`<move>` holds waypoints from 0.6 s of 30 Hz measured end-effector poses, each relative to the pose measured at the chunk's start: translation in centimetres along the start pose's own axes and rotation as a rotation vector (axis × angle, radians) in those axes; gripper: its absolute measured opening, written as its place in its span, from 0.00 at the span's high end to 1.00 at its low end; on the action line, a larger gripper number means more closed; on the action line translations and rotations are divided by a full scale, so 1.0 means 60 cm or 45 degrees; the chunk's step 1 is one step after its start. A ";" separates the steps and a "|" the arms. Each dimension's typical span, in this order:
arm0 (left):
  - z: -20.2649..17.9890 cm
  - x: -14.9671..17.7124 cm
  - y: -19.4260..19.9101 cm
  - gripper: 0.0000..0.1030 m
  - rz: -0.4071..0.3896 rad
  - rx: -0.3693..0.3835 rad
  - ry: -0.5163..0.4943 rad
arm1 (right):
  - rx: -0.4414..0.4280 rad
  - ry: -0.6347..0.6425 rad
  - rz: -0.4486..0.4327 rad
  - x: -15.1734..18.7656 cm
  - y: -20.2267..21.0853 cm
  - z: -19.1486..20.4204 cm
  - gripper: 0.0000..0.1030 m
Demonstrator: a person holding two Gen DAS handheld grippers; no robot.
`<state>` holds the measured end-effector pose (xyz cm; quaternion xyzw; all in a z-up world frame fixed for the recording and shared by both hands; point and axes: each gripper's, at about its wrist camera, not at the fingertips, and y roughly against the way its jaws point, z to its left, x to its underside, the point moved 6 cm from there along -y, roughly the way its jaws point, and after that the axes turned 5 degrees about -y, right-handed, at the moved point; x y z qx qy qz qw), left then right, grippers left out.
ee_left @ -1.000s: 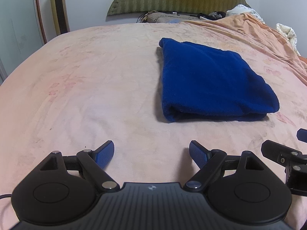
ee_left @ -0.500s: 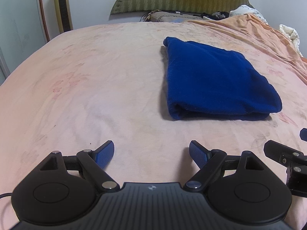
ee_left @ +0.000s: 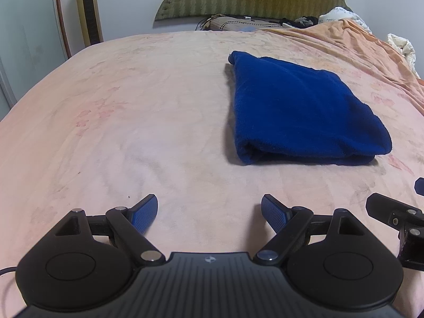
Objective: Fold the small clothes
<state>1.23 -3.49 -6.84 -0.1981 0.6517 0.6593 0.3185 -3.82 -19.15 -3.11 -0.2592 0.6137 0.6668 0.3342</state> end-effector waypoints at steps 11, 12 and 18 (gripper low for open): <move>0.007 0.001 0.000 0.17 0.003 -0.013 0.019 | -0.017 -0.007 -0.011 -0.001 0.002 0.006 0.00; 0.007 0.001 0.000 0.17 0.005 -0.013 0.018 | -0.015 -0.010 -0.009 -0.001 0.002 0.005 0.00; 0.007 0.002 -0.002 0.17 0.017 0.001 0.008 | -0.014 -0.013 -0.014 0.000 0.003 0.002 0.00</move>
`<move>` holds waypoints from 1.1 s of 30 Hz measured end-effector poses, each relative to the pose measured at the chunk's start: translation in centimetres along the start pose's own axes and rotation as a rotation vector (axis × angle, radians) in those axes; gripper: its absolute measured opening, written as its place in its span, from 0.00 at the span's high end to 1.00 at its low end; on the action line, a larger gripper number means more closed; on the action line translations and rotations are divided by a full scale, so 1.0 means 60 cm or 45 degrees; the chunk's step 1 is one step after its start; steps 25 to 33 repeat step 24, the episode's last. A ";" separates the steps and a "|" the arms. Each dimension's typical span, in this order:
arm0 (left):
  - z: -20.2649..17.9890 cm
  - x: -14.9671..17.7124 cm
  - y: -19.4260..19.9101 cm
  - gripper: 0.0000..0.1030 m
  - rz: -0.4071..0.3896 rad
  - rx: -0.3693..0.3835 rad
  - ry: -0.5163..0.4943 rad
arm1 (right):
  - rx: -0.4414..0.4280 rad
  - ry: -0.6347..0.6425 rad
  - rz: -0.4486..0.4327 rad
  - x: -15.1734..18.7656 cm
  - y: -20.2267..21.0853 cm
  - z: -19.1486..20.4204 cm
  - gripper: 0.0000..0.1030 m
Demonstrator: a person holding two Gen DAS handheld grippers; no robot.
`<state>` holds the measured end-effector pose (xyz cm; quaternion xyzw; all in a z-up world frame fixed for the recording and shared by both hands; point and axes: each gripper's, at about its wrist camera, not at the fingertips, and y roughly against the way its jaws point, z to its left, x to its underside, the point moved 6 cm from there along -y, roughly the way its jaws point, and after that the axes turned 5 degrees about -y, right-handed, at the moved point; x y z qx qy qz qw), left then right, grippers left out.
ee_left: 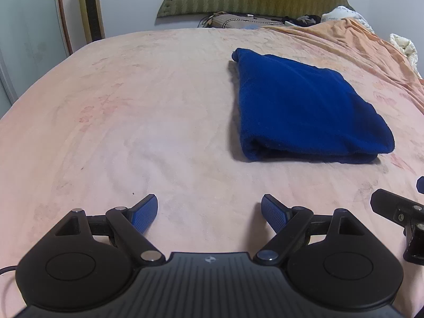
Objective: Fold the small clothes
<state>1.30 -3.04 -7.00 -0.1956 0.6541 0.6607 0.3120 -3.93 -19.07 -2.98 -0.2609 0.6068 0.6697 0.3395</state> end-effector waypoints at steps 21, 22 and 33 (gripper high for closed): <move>-0.003 -0.002 -0.001 0.17 -0.015 0.024 -0.025 | -0.023 -0.015 0.014 0.002 0.000 -0.006 0.00; -0.001 -0.003 -0.002 0.17 -0.017 0.027 -0.033 | -0.029 -0.016 0.012 0.001 0.000 -0.007 0.00; 0.004 -0.006 -0.003 0.17 -0.022 0.036 -0.044 | -0.036 -0.011 -0.003 -0.006 0.003 -0.013 0.01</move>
